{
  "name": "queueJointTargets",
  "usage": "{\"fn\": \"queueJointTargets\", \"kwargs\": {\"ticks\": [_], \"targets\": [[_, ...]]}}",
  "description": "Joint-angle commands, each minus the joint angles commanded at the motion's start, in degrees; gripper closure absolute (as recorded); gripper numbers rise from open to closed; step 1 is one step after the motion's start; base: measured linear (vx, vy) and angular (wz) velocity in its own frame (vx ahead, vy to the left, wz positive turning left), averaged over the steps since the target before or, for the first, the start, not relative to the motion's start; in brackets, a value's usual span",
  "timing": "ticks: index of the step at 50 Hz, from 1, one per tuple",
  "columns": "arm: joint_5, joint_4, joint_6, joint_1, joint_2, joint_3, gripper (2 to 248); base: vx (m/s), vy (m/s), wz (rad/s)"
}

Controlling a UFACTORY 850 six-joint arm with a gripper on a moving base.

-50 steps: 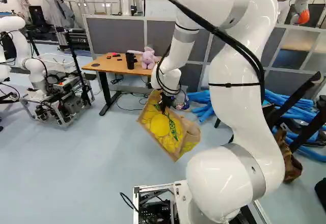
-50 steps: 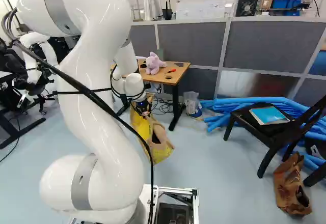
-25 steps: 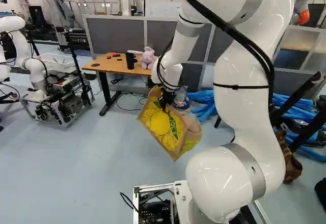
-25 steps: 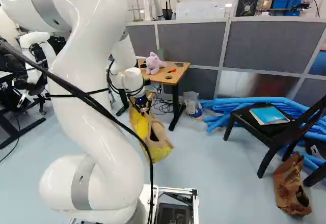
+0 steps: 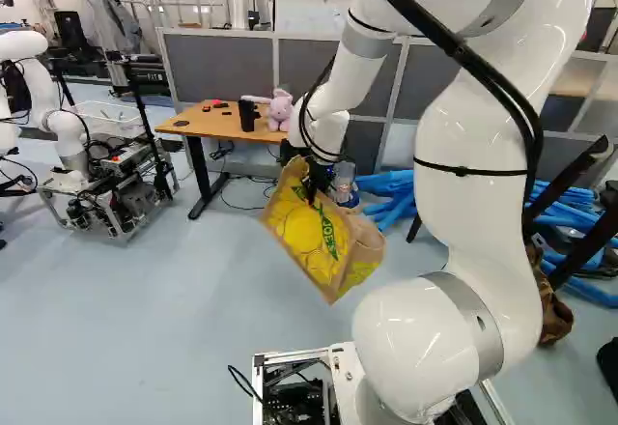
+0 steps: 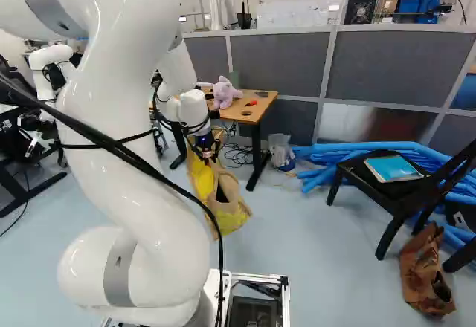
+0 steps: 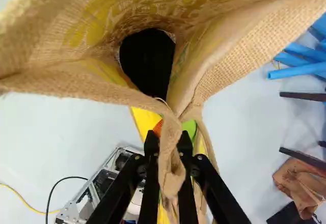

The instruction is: Pick up the bag on the ground and place it on the table

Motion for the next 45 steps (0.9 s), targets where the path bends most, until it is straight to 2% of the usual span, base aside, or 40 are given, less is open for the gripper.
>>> {"fn": "queueJointTargets", "kwargs": {"ticks": [45], "targets": [[-8.6, 2.7, 0.0, -0.4, 7.6, 0.0, 215, 0.0, 0.0, 0.0]]}}
